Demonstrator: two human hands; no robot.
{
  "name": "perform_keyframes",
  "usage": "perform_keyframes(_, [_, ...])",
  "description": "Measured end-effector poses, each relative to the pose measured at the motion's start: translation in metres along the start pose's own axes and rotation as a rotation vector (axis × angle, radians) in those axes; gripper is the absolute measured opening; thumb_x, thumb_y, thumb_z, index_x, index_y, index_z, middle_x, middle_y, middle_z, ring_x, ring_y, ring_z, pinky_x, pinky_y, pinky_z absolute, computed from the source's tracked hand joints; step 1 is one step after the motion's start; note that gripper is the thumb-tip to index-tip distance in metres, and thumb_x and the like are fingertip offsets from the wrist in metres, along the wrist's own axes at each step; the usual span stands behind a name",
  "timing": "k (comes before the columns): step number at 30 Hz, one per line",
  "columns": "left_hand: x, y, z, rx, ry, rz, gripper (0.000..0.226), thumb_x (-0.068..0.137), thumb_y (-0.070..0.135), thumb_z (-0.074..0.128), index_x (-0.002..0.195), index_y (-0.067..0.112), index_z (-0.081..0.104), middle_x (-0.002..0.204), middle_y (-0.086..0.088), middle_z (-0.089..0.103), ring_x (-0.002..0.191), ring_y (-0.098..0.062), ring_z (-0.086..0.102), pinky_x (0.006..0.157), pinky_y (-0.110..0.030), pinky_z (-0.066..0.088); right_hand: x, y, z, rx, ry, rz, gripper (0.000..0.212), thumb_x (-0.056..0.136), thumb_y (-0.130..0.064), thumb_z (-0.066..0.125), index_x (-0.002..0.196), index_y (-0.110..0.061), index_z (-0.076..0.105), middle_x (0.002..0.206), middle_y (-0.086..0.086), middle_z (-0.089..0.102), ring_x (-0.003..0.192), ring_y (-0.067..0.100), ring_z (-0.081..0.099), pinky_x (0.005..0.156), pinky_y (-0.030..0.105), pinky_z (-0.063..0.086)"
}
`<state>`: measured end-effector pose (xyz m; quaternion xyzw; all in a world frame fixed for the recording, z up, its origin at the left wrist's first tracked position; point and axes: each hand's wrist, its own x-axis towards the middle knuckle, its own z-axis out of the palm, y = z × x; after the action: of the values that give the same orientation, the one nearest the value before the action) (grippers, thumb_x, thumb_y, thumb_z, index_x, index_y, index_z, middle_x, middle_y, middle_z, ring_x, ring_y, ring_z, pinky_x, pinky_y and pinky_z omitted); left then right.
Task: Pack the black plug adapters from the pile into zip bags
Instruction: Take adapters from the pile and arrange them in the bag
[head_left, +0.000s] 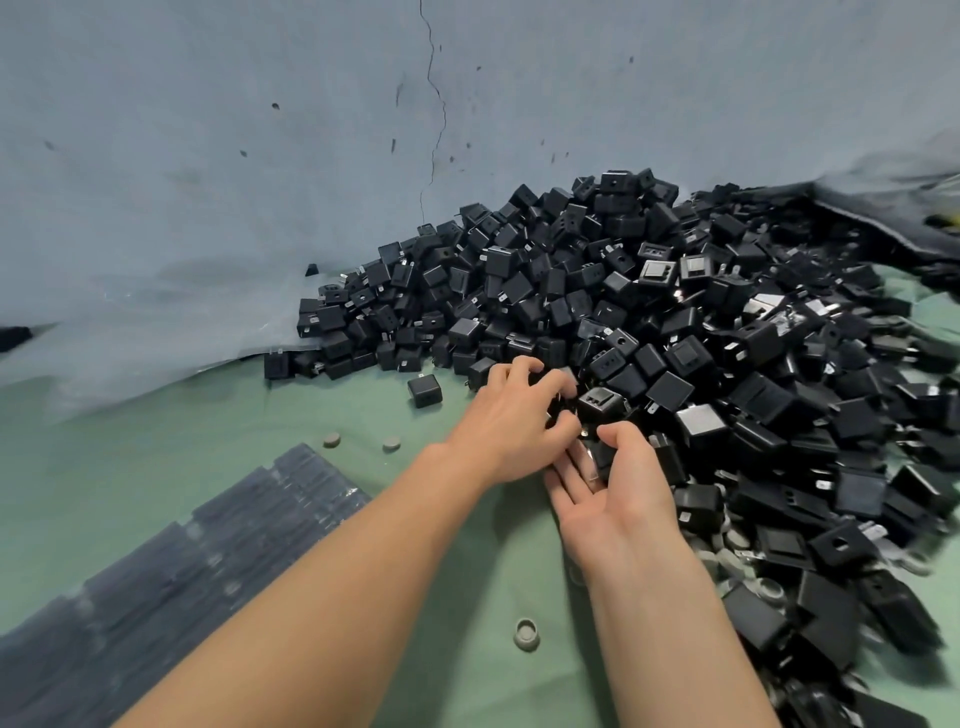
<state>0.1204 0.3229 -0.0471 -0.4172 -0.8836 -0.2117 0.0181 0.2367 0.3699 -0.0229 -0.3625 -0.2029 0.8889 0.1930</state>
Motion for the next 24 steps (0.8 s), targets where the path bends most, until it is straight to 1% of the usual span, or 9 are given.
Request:
perform_keyframes(2, [-0.001,-0.002,-0.002,0.061,-0.037,0.012,0.042,0.093,0.053,0.047,0.132,0.037,0.05,0.146,-0.004,0.033,0.136,-0.028,0.027,0.11,-0.048,0.034,0.0,0.002,0.0,-0.016,0.004,-0.009,0.006,0.093,-0.01,0.051,0.093,-0.011,0.057,0.103,0.013,0.07,0.096,0.025,0.069,0.101,0.042,0.051])
perform_keyframes(5, [0.0,0.003,0.001,0.07,-0.118,-0.023,0.061,0.09,0.069,0.046,0.143,0.039,0.042,0.152,-0.007,0.023,0.14,-0.031,0.024,0.113,-0.048,0.031,-0.001,0.003,0.0,-0.01,-0.004,-0.031,0.011,0.09,-0.005,0.05,0.092,-0.011,0.059,0.102,0.012,0.069,0.096,0.025,0.07,0.099,0.043,0.053])
perform_keyframes(9, [0.009,0.01,0.001,0.121,-0.143,-0.091,0.066,0.088,0.069,0.05,0.146,0.04,0.039,0.157,-0.01,0.017,0.14,-0.036,0.028,0.113,-0.05,0.029,-0.002,0.003,0.0,-0.009,-0.021,-0.038,0.011,0.091,-0.005,0.05,0.089,-0.011,0.058,0.084,0.005,0.066,0.091,0.021,0.07,0.104,0.043,0.05])
perform_keyframes(11, [0.012,0.01,0.0,0.165,-0.143,-0.09,0.063,0.089,0.068,0.05,0.145,0.039,0.04,0.156,-0.009,0.018,0.137,-0.036,0.031,0.111,-0.049,0.029,-0.002,0.002,-0.001,-0.01,-0.024,-0.032,0.012,0.093,-0.007,0.05,0.085,-0.012,0.058,0.081,0.004,0.064,0.091,0.02,0.068,0.106,0.044,0.048])
perform_keyframes(14, [0.013,0.009,0.002,0.172,-0.12,-0.091,0.059,0.088,0.068,0.051,0.139,0.038,0.047,0.154,-0.008,0.022,0.132,-0.035,0.036,0.108,-0.047,0.03,-0.002,0.002,-0.002,-0.002,-0.03,-0.028,0.013,0.094,-0.01,0.05,0.084,-0.013,0.057,0.092,0.005,0.068,0.103,0.022,0.068,0.108,0.044,0.046])
perform_keyframes(17, [0.012,0.006,0.004,0.14,-0.074,-0.082,0.054,0.087,0.065,0.054,0.13,0.032,0.052,0.149,-0.006,0.027,0.125,-0.034,0.041,0.104,-0.045,0.033,-0.002,0.003,-0.001,0.006,-0.023,-0.033,0.011,0.094,-0.01,0.05,0.09,-0.012,0.06,0.107,0.01,0.072,0.103,0.023,0.069,0.106,0.044,0.048])
perform_keyframes(19, [0.011,0.003,0.004,0.105,-0.039,-0.082,0.052,0.087,0.061,0.056,0.126,0.027,0.054,0.144,-0.004,0.029,0.12,-0.032,0.043,0.101,-0.043,0.036,-0.001,0.003,0.0,0.005,-0.004,-0.034,0.01,0.095,-0.011,0.051,0.089,-0.012,0.06,0.112,0.014,0.071,0.102,0.024,0.069,0.105,0.044,0.049])
perform_keyframes(21, [0.01,-0.003,0.003,0.075,-0.009,-0.093,0.051,0.088,0.056,0.056,0.126,0.023,0.054,0.143,-0.003,0.029,0.12,-0.03,0.044,0.1,-0.041,0.041,0.0,0.003,0.0,-0.004,0.024,-0.032,0.008,0.095,-0.013,0.052,0.089,-0.012,0.057,0.114,0.015,0.069,0.104,0.025,0.068,0.103,0.043,0.05])
perform_keyframes(24, [0.009,-0.011,0.003,0.065,0.012,-0.12,0.049,0.089,0.049,0.056,0.127,0.019,0.054,0.149,-0.006,0.027,0.127,-0.028,0.042,0.099,-0.04,0.044,0.002,0.004,-0.003,-0.014,0.05,-0.029,0.005,0.096,-0.017,0.054,0.096,-0.012,0.056,0.116,0.014,0.065,0.101,0.024,0.067,0.099,0.041,0.052])
